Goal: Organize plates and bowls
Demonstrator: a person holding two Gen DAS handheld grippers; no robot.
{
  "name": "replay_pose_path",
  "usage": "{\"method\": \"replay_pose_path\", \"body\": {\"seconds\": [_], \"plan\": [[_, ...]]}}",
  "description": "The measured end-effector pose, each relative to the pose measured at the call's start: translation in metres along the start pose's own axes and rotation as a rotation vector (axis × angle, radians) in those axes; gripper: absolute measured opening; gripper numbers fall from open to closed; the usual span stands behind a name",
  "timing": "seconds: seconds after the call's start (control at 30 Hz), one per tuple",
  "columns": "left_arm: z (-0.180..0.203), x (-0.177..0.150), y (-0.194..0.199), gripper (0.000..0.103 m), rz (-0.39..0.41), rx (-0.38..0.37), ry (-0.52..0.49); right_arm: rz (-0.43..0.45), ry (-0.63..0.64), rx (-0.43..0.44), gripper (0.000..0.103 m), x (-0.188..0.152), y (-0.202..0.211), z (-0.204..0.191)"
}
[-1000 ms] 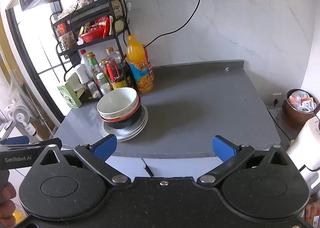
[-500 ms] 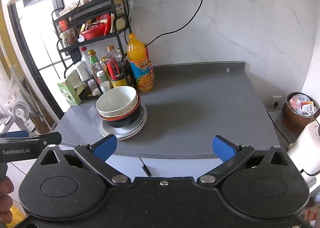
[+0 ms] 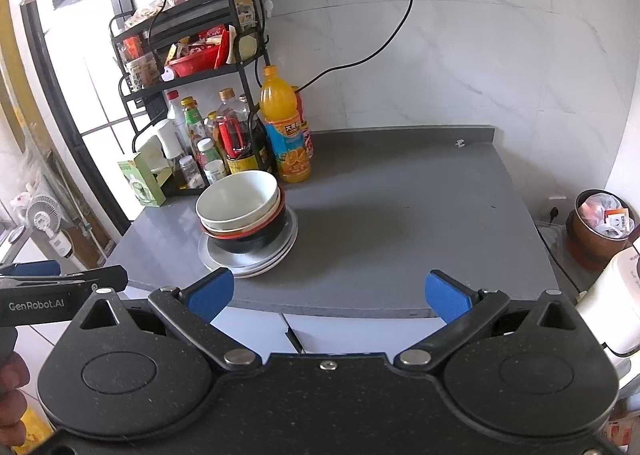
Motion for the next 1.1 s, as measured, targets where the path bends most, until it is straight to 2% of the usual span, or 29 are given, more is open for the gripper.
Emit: {"method": "replay_pose_path", "body": {"seconds": [0.53, 1.1], "plan": [[-0.0084, -0.0011, 0.0021, 0.102, -0.002, 0.012, 0.003, 0.001, 0.003, 0.015, 0.103, 0.0004, 0.0005, -0.0067], [-0.0087, -0.0061, 0.0011, 0.102, -0.007, 0.011, 0.0, -0.007, 0.02, -0.012, 0.103, -0.0025, 0.0003, -0.01]]}}
Point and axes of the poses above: each gripper's, at about its wrist camera, not at the fingertips, and y roughly against the way its jaws point, z to its right, x to its top, the point moved 4 cm from there along -y, roughly the way its jaws point, and after that the axes turned 10 degrees about x, right-handed, at the moved point
